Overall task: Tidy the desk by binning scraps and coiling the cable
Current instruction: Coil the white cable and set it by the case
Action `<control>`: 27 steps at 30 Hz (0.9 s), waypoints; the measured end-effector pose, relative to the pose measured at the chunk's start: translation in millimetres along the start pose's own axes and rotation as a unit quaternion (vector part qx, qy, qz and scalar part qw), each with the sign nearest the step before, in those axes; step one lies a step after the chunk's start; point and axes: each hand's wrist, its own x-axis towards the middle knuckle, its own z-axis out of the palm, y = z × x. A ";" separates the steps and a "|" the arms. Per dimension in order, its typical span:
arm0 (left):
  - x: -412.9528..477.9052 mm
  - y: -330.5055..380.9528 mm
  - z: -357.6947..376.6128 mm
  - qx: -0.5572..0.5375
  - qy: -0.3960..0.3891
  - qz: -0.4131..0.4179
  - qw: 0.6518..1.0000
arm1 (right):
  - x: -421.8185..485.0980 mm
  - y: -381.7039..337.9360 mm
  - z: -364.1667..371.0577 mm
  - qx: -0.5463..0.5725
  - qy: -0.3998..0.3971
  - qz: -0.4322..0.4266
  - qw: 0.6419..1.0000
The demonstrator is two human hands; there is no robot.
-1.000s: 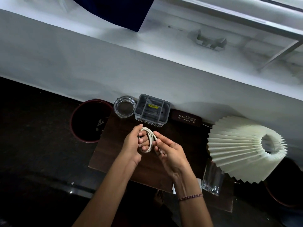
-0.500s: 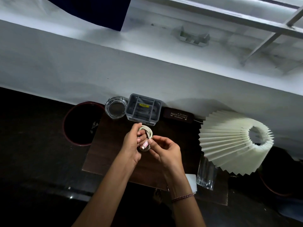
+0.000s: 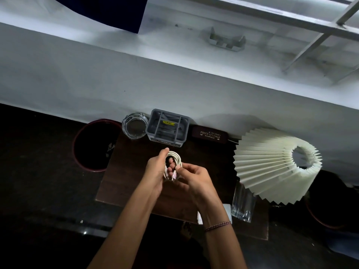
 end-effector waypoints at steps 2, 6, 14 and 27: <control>1.7 -1.9 -0.6 0.061 0.023 0.039 0.997 | 1.6 -0.2 -3.0 -0.010 0.013 -0.015 1.000; -10.3 -10.4 8.6 0.190 0.023 0.145 0.971 | 6.0 5.0 -6.4 -0.262 0.133 -0.074 0.953; -32.1 -28.5 8.9 0.369 0.078 0.291 0.879 | 8.3 12.3 0.8 -0.477 0.223 -0.216 0.822; -28.7 -51.6 -5.2 0.398 0.136 0.326 0.847 | 6.9 18.6 -5.6 -0.491 0.247 -0.167 0.819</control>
